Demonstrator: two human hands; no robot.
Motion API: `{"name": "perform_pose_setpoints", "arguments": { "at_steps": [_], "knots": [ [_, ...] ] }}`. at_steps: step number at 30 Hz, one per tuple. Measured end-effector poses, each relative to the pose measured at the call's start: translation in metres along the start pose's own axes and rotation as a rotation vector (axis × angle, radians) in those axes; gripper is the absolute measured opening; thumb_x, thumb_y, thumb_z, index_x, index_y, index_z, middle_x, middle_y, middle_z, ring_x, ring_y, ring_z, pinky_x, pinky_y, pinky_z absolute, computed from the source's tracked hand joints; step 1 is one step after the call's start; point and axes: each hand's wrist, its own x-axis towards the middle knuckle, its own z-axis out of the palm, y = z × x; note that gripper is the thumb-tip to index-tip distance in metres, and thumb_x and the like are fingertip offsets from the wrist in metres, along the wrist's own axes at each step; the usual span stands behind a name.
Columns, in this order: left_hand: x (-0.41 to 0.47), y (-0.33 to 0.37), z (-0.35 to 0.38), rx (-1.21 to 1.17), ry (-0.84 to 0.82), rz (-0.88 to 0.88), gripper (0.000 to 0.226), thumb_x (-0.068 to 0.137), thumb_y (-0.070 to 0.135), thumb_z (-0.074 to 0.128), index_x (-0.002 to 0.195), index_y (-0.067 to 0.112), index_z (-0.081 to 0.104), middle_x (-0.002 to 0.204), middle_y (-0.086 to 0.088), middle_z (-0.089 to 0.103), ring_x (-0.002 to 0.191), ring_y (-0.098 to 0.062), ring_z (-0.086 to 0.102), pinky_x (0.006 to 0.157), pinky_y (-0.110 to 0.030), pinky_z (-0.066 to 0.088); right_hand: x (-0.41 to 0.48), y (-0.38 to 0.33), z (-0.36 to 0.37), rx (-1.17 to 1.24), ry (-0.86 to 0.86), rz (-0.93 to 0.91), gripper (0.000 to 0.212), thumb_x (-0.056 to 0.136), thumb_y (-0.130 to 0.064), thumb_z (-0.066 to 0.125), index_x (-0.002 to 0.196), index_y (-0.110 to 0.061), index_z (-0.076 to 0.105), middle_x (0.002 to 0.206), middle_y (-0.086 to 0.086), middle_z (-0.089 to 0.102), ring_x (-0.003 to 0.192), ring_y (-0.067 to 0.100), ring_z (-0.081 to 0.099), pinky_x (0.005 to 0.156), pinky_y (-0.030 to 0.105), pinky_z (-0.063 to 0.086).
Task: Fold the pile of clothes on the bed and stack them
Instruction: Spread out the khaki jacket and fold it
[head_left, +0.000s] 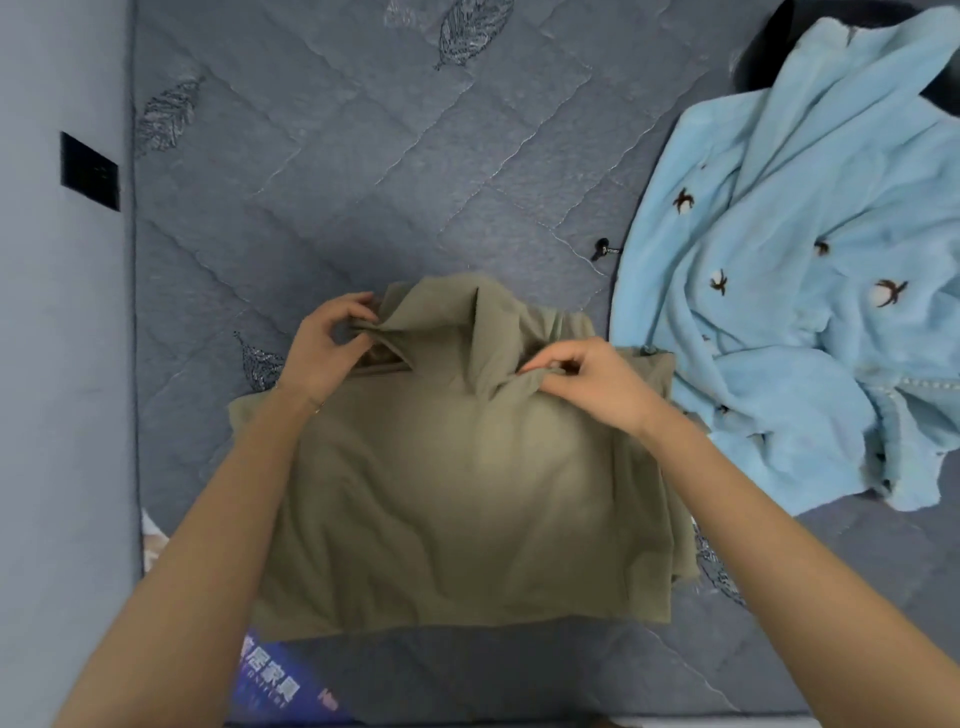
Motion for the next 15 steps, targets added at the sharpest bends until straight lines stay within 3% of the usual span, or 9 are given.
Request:
{"name": "perform_pose_setpoints", "arguments": {
  "at_steps": [2, 4, 6, 9, 12, 15],
  "knots": [
    [-0.020, -0.007, -0.003, 0.102, -0.017, -0.023, 0.026, 0.078, -0.009, 0.066, 0.083, 0.017, 0.065, 0.125, -0.007, 0.056, 0.126, -0.018, 0.046, 0.111, -0.028, 0.028, -0.017, 0.004, 0.016, -0.009, -0.087, -0.007, 0.015, 0.085, 0.005, 0.064, 0.093, -0.002, 0.074, 0.081, -0.007, 0.069, 0.071, -0.011, 0.058, 0.077, 0.007, 0.044],
    [-0.043, -0.014, -0.004, 0.160, -0.046, -0.006, 0.013, 0.078, 0.004, 0.064, 0.087, 0.013, 0.067, 0.126, -0.004, 0.054, 0.130, -0.020, 0.042, 0.113, -0.029, 0.024, -0.035, 0.011, 0.031, -0.046, -0.174, -0.019, 0.017, 0.082, 0.010, 0.063, 0.092, 0.001, 0.074, 0.081, -0.006, 0.068, 0.070, -0.012, 0.058, 0.077, 0.008, 0.045],
    [-0.068, -0.024, -0.003, 0.236, -0.085, 0.052, 0.025, 0.072, 0.029, 0.055, 0.087, 0.015, 0.069, 0.129, -0.005, 0.053, 0.131, -0.021, 0.041, 0.114, -0.030, 0.023, -0.051, 0.020, 0.042, -0.095, -0.248, -0.012, 0.016, 0.082, 0.009, 0.063, 0.092, 0.002, 0.074, 0.082, -0.002, 0.066, 0.069, -0.013, 0.057, 0.076, 0.007, 0.044],
    [-0.106, -0.043, 0.006, 0.395, -0.097, 0.049, 0.036, 0.067, 0.038, 0.049, 0.084, 0.016, 0.072, 0.133, -0.014, 0.054, 0.132, -0.033, 0.042, 0.113, -0.041, 0.028, -0.078, 0.037, 0.054, -0.173, -0.355, 0.047, 0.013, 0.084, 0.001, 0.065, 0.091, -0.003, 0.075, 0.082, -0.009, 0.066, 0.071, -0.012, 0.057, 0.074, 0.006, 0.042],
    [-0.142, -0.052, 0.026, 0.462, -0.036, 0.023, 0.037, 0.066, 0.041, 0.047, 0.079, 0.016, 0.071, 0.135, -0.015, 0.054, 0.134, -0.034, 0.039, 0.110, -0.045, 0.031, -0.100, 0.059, 0.057, -0.279, -0.383, 0.086, 0.015, 0.085, -0.004, 0.064, 0.094, -0.008, 0.075, 0.089, -0.008, 0.068, 0.079, -0.003, 0.059, 0.079, 0.013, 0.045],
    [-0.167, -0.046, 0.051, 0.477, 0.065, -0.036, 0.038, 0.067, 0.042, 0.045, 0.080, 0.014, 0.067, 0.141, -0.011, 0.047, 0.136, -0.032, 0.036, 0.110, -0.048, 0.025, -0.115, 0.074, 0.057, -0.411, -0.393, 0.048, 0.025, 0.084, -0.005, 0.064, 0.107, -0.009, 0.073, 0.108, 0.001, 0.068, 0.100, 0.009, 0.059, 0.095, 0.019, 0.041]
  ]
}}
